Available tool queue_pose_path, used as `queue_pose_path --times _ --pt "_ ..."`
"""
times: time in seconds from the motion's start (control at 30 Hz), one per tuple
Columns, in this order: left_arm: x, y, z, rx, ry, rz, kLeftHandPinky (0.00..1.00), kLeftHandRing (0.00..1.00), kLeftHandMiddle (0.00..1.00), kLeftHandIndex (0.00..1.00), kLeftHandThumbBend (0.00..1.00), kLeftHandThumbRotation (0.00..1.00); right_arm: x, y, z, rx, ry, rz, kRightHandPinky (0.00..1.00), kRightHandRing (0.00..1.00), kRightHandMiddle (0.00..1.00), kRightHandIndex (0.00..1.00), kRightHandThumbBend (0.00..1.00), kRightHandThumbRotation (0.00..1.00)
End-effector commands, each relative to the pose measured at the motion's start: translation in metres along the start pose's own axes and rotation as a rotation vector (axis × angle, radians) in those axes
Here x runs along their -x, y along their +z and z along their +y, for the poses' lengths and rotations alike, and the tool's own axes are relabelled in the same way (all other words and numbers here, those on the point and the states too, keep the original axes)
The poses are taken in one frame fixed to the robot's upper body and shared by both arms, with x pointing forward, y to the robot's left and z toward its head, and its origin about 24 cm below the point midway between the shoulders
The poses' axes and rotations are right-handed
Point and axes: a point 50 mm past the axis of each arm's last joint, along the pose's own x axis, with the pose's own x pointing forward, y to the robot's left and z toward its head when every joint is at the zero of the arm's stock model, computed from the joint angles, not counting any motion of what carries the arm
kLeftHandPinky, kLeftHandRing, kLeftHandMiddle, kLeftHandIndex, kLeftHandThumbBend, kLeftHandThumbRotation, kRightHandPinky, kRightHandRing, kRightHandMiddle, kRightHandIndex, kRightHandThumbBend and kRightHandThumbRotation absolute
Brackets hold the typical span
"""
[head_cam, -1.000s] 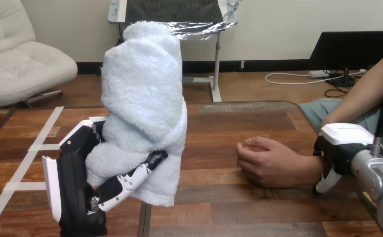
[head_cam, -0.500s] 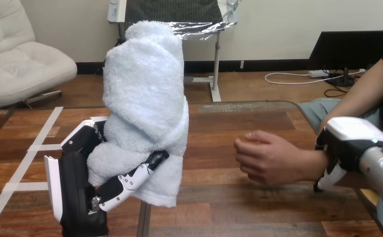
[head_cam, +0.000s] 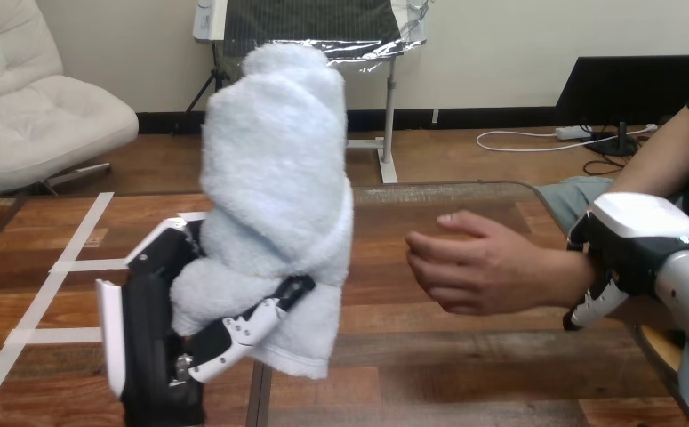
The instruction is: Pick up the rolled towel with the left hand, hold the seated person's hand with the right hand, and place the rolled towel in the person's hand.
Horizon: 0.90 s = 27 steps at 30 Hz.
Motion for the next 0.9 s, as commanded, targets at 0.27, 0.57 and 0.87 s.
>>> queue_pose_path --times 0.27,0.57,0.87 --pt "-0.019 0.009 -0.023 0.036 -0.036 -0.094 0.38 0.39 0.44 0.51 0.64 0.0 0.013 0.005 -0.041 -0.006 -0.153 -0.038 0.22 0.3 0.4 0.46 0.72 0.0" --pt "-0.019 0.008 -0.031 0.069 -0.066 -0.085 0.38 0.4 0.45 0.51 0.65 0.0 0.017 0.009 -0.047 0.017 -0.167 -0.043 0.2 0.27 0.37 0.44 0.74 0.0" --pt "-0.02 0.007 -0.04 0.095 -0.089 -0.07 0.35 0.39 0.45 0.51 0.67 0.03 0.023 0.014 -0.055 0.025 -0.199 -0.071 0.17 0.24 0.34 0.41 0.74 0.0"
